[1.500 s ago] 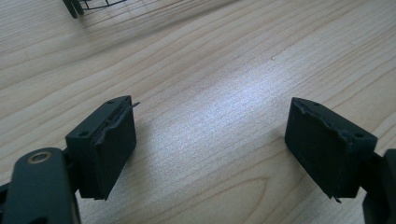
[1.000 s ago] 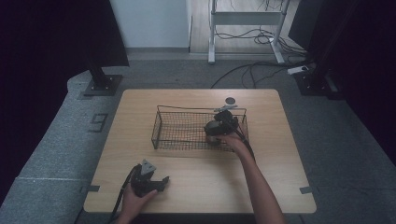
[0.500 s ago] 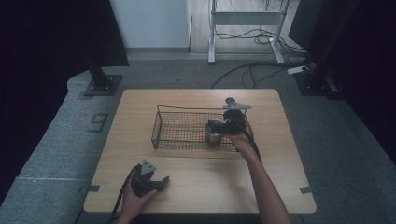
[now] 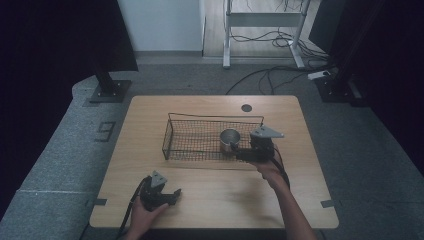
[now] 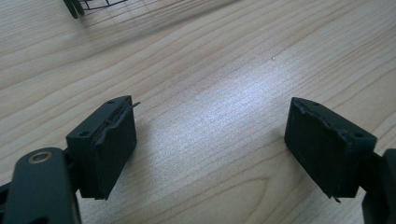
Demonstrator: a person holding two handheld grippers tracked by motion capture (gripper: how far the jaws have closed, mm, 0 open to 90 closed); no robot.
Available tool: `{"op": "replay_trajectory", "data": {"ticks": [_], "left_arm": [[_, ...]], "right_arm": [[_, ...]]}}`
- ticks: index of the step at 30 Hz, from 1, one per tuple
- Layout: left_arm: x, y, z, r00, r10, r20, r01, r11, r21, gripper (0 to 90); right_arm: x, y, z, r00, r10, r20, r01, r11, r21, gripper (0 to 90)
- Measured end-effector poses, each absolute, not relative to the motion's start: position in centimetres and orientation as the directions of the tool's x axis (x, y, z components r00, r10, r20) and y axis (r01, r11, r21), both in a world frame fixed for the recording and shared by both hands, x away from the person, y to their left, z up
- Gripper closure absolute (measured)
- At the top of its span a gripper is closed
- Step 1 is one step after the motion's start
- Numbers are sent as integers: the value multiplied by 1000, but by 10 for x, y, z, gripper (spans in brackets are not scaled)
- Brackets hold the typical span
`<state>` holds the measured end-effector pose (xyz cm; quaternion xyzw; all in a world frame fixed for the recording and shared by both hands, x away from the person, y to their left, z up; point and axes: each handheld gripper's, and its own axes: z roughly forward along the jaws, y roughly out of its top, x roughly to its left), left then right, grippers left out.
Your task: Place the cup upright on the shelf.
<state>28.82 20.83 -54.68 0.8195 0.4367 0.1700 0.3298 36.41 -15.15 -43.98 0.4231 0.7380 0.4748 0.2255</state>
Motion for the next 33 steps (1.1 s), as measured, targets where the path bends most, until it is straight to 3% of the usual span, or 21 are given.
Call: {"op": "replay_trajectory", "data": {"ticks": [19,33], "left_arm": [[288,208,-547,560,829,-8,603,-401,690,168],[288,208,-547,560,829,-8,603,-401,690,168]], "right_arm": [[289,-190,-501,-514,857,45,438,217,873,148],[286,-204,-526,-480,876,59,492,212,845,149]]}}
